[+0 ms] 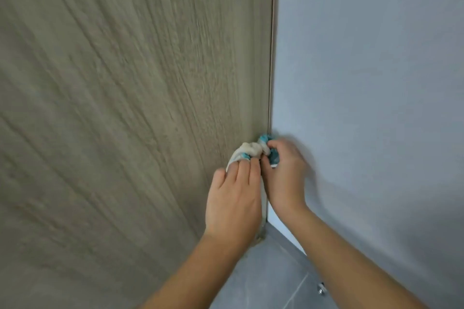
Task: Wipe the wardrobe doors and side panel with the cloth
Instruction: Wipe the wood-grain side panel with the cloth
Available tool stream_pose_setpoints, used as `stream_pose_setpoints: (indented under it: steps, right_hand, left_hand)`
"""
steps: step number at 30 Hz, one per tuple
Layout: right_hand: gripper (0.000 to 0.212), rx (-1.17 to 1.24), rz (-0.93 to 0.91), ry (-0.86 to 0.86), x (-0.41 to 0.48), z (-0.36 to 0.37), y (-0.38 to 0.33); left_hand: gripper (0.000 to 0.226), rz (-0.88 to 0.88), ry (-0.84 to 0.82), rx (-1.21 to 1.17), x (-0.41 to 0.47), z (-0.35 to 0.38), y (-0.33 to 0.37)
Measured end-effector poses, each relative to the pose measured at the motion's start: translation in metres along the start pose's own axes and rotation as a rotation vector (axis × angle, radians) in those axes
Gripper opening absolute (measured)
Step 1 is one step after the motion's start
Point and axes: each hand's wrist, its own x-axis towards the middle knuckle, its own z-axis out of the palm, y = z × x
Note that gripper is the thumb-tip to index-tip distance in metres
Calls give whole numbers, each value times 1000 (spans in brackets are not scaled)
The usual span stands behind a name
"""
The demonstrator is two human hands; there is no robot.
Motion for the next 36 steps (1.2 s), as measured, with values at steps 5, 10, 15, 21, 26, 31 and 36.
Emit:
stream_pose_setpoints:
  steps: [5,10,15,21,26,31,36]
  right_hand:
    - [23,-93,127,-121,-47,23,75]
    - [17,-280,178,-254,-90,43,132]
    - [13,-319,408,-355,-120,66,188]
    - [23,-302,518,-356,-128,78,208]
    - [23,-155,459,-263,-116,63,183]
    - [23,-24,423,-138,-90,46,129]
    - [28,103,259,-92,-57,20,49]
  left_hand:
    - [51,56,-278,-8,-49,80,13]
    - [48,121,-559,-12,-88,141,23]
    - [62,275,-787,84,-114,181,20]
    - [56,441,-750,137,-120,201,20]
    - [56,344,-740,173,-123,182,17]
    - [53,217,-466,-8,-114,138,4]
    - [59,77,-148,-34,-82,67,-10]
